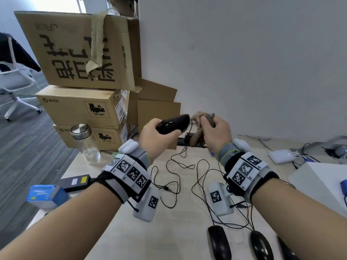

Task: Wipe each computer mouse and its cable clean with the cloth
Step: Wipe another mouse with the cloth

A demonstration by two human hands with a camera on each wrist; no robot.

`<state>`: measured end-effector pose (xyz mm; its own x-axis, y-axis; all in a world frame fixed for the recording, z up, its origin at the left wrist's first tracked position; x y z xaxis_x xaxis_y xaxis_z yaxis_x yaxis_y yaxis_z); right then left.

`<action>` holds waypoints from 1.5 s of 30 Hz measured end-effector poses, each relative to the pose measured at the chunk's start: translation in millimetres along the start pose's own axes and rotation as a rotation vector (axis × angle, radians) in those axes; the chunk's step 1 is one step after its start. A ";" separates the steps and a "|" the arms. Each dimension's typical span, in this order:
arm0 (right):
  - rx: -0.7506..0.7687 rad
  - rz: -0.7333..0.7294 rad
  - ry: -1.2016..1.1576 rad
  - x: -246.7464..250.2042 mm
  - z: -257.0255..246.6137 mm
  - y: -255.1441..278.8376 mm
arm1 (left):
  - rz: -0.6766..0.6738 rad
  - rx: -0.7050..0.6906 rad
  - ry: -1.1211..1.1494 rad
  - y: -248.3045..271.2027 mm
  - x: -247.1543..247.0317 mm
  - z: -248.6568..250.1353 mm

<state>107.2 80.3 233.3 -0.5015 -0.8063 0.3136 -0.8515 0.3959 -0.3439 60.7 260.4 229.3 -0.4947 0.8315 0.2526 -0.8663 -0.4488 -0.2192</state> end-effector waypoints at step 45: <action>-0.817 -0.340 -0.730 14.5 -5.6 31.1 | -0.296 0.593 0.707 6.8 5.0 0.7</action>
<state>72.6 83.4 232.1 -0.2454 -0.8833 -0.3995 -0.9048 0.0608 0.4214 52.3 261.3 229.7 -0.2628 0.8554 -0.4463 -0.9390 -0.1203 0.3222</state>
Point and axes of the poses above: each hand's wrist, its own y-axis away from the middle knuckle, its own x-axis out of the back of the hand, z = x × y, the point moved 1 cm from there along -y, towards the middle knuckle, and after that the axes turned 14 degrees about z, right-handed, at the moved point
